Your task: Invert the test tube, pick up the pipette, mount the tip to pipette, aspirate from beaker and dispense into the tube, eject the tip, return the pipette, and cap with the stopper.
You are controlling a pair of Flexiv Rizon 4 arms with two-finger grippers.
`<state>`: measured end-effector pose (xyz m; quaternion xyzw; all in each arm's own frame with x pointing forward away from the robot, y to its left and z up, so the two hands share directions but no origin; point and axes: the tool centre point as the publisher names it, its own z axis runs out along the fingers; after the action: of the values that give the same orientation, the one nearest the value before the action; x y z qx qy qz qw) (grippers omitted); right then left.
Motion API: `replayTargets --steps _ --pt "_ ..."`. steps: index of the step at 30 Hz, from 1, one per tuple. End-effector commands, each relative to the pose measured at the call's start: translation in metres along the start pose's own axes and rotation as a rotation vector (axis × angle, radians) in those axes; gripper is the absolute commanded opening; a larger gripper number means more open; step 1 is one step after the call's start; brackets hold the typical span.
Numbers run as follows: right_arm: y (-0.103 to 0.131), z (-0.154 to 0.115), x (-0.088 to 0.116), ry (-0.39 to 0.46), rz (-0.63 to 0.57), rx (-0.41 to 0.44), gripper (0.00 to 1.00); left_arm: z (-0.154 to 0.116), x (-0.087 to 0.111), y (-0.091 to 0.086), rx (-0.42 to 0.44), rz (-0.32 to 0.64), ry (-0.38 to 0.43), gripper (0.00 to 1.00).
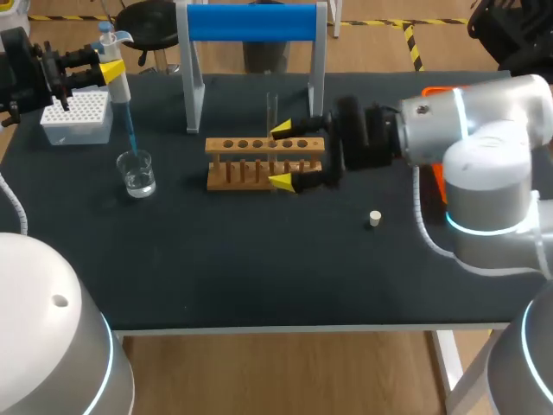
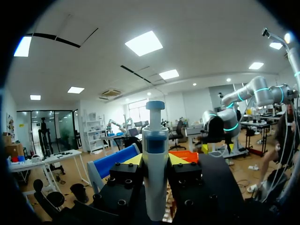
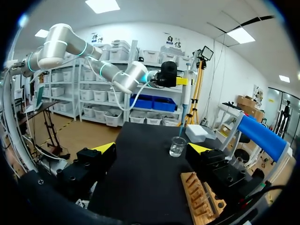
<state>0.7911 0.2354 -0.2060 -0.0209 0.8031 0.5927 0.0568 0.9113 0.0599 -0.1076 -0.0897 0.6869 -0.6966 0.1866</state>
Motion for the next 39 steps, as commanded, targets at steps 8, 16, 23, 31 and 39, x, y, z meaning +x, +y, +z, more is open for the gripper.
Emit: replayTargets --steps 8,16,23,31,39 --pt "-0.011 0.053 -0.014 -0.058 0.017 0.068 1.00 -0.001 0.001 0.000 0.001 0.001 0.001 0.00" --pt "-0.018 0.079 -0.023 -0.092 0.044 0.079 1.00 -0.001 0.001 0.000 0.001 0.001 0.001 0.00" --pt "-0.017 0.097 -0.027 -0.129 0.050 0.096 1.00 -0.001 0.001 0.000 0.001 0.001 0.001 0.00" --pt "-0.021 0.116 -0.028 -0.153 0.064 0.123 1.00 -0.001 0.001 0.000 0.001 0.001 0.001 0.00" --pt "-0.026 0.135 -0.028 -0.154 0.073 0.142 1.00 -0.001 0.001 0.000 0.001 0.001 0.001 0.00"
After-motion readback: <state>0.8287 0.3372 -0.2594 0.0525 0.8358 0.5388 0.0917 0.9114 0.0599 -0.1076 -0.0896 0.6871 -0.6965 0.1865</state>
